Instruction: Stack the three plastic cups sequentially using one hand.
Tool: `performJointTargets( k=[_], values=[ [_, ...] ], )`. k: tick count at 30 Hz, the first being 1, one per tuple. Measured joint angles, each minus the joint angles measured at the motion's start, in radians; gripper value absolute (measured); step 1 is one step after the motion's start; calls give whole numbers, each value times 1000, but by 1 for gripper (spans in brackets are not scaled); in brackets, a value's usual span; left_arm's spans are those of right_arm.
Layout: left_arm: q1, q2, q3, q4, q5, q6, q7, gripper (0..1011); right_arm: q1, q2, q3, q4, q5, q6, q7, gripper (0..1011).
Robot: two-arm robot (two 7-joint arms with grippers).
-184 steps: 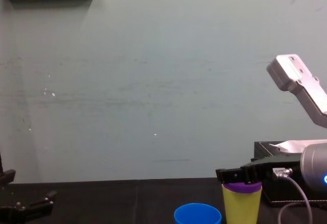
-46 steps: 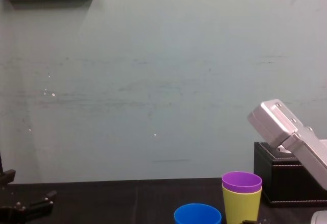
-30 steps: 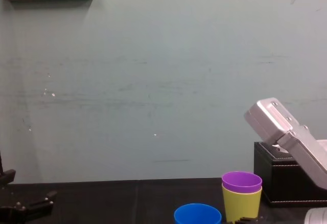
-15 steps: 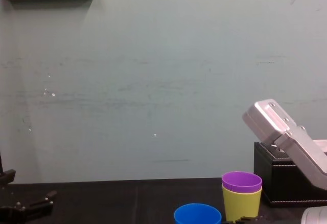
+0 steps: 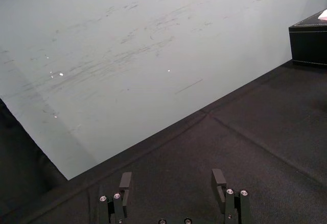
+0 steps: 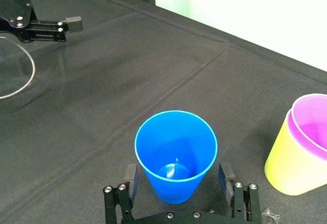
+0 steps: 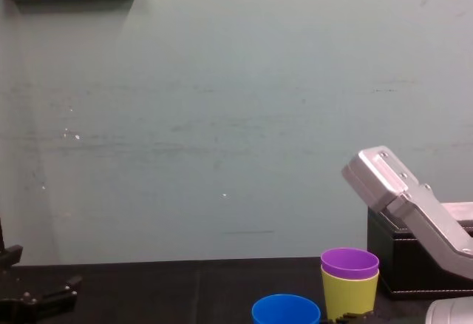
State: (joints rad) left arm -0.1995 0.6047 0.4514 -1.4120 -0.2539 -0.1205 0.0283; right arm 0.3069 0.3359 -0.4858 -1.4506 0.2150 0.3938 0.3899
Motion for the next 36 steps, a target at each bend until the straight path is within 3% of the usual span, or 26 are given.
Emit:
performJointTargets(
  k=[36],
  values=[
    [0,0,0,0,0,0,0,1000,12,-50,6,55,-31,-23,-13,1002]
  ],
)
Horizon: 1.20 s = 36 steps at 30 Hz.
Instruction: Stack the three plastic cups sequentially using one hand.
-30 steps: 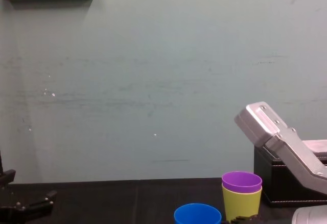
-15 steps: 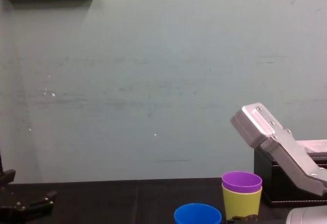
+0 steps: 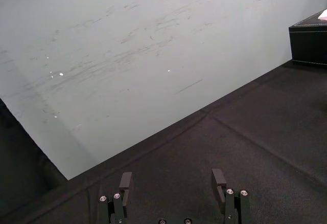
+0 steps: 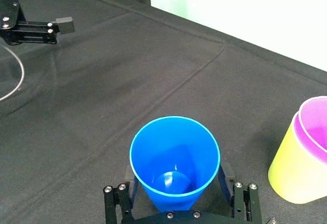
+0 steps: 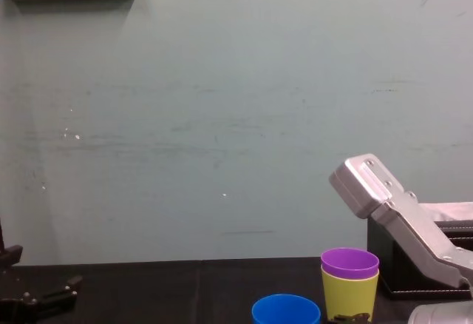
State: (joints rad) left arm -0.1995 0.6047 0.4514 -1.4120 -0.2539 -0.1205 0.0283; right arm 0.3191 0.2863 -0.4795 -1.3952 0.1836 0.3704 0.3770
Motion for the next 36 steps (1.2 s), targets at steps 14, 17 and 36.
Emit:
performJointTargets(
  k=[14,17,36],
  values=[
    [0,0,0,0,0,0,0,1000,2,-19,5,16,-6,-15,-2,1002],
    [0,0,0,0,0,0,0,1000,1,-25,7,22,-6,-21,-4,1002],
    [0,0,0,0,0,0,0,1000,3,-34,11,36,-8,-29,-5,1002]
  ],
)
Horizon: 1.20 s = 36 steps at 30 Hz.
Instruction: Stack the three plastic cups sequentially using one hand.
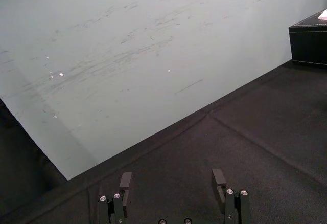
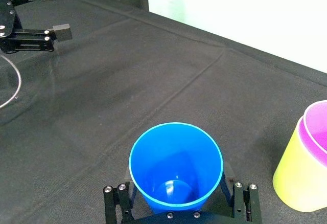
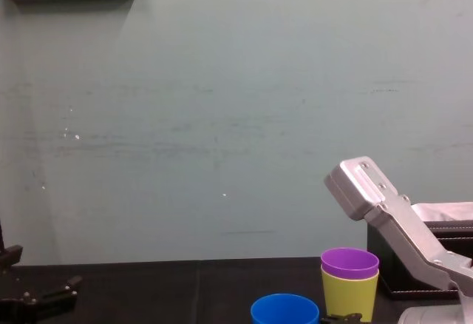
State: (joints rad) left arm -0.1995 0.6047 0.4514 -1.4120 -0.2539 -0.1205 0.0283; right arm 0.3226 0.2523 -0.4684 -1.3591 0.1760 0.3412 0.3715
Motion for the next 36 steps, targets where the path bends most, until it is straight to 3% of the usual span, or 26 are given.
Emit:
performJointTargets(
  k=[5,14,25,36],
  values=[
    [0,0,0,0,0,0,0,1000,0,0,0,0,0,0,0,964],
    [0,0,0,0,0,0,0,1000,-1,0,0,-1,1,0,0,733],
    [0,0,0,0,0,0,0,1000,-3,4,0,-9,-2,-4,0,716],
    [0,0,0,0,0,0,0,1000,18,31,23,-87,-25,4,-6,716]
  ],
)
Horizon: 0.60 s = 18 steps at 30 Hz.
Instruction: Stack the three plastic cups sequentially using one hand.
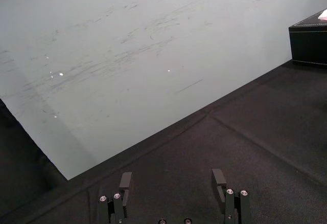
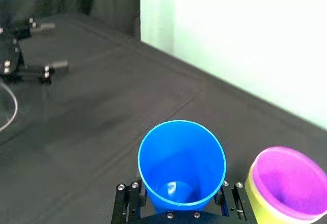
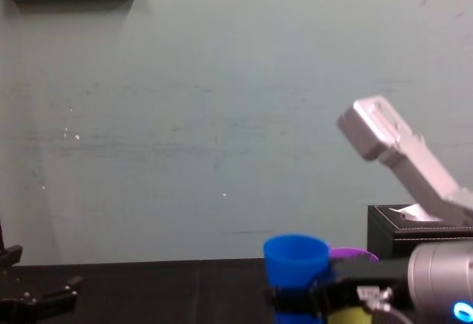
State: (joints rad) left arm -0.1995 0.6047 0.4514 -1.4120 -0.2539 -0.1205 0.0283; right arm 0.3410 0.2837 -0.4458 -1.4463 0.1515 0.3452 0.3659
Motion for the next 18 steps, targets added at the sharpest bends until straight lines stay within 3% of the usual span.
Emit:
performJointTargets(
  k=[7,18],
  values=[
    [0,0,0,0,0,0,0,1000,38,9,22,-44,0,21,4,716],
    [0,0,0,0,0,0,0,1000,98,6,69,-38,23,63,-10,716]
  ],
)
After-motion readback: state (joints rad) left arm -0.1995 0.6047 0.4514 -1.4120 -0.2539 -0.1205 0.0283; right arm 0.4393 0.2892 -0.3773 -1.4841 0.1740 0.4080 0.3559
